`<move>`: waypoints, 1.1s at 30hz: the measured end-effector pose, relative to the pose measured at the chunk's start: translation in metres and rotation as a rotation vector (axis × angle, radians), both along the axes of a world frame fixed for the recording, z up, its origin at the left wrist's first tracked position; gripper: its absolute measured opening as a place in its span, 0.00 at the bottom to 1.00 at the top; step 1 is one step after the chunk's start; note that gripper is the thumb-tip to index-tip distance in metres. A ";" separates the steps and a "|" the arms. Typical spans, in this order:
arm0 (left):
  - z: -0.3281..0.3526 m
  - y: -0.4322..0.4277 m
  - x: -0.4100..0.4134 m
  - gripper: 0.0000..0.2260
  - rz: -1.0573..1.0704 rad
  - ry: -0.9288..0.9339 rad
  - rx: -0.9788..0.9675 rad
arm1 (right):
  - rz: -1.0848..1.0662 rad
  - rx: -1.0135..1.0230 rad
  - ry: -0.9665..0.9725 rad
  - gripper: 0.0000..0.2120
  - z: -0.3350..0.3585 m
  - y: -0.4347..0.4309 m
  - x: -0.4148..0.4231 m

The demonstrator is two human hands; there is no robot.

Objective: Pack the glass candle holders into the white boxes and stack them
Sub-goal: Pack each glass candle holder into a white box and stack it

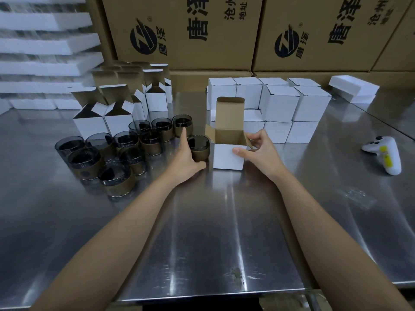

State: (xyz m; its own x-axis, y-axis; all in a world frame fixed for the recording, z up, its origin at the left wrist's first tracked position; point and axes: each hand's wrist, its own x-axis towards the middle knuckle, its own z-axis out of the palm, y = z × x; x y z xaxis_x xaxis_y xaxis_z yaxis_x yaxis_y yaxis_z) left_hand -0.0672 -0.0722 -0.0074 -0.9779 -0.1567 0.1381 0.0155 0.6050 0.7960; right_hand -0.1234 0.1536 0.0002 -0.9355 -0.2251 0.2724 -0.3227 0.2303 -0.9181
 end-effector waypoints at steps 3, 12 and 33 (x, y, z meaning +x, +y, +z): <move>0.000 -0.001 0.001 0.51 0.000 0.013 0.014 | 0.003 -0.009 -0.002 0.23 0.000 0.000 0.000; 0.022 0.003 0.011 0.37 0.262 0.387 0.510 | 0.056 -0.027 0.005 0.23 0.000 0.000 0.002; 0.022 0.034 0.011 0.19 0.093 0.527 -0.504 | 0.109 -0.024 0.029 0.30 -0.006 -0.026 0.007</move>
